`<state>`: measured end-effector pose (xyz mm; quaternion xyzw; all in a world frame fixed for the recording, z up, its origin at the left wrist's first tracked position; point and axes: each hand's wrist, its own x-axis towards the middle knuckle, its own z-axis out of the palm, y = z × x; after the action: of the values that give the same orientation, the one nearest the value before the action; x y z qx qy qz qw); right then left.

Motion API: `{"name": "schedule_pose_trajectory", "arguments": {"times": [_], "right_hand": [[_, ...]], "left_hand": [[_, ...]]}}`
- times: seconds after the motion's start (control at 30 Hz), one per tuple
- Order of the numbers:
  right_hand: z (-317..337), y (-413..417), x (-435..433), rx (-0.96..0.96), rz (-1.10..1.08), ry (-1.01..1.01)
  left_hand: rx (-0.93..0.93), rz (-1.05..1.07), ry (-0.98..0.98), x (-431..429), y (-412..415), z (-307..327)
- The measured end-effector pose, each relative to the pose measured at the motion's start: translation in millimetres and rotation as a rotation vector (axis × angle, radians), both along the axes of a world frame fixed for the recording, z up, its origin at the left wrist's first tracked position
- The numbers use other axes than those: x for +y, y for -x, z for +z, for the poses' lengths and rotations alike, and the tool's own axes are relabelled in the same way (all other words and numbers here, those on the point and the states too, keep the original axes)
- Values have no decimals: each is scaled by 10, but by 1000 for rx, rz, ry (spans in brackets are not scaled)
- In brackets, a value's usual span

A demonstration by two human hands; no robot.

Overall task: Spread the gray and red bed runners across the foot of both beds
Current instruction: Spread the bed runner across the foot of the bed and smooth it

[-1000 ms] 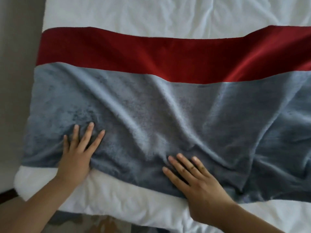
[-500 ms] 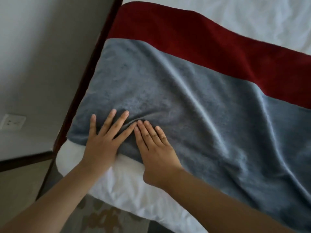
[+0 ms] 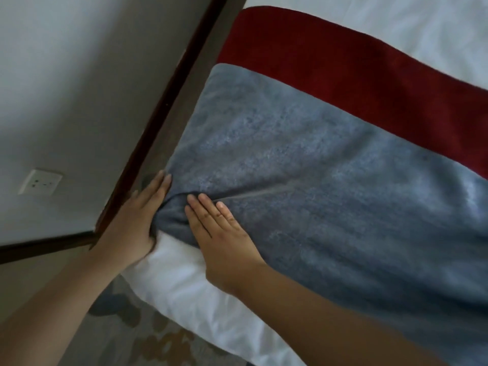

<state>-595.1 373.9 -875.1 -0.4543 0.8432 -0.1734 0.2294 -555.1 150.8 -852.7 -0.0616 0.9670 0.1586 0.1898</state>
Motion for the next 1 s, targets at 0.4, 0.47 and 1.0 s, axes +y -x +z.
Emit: {"name": "schedule_pose_trajectory", "arguments": {"times": [0.4,0.47,1.0], "right_hand": [[18,639,2027,147,-329,-133],[-22,786,2534,178,-437,-180],[54,2174,5541,217,-1072,-164]], "left_hand": [[166,-391,100,1995,985,-82],[182,-390,149,2485,1232,-204],[341,-378,165,5669,2901,-250]]}}
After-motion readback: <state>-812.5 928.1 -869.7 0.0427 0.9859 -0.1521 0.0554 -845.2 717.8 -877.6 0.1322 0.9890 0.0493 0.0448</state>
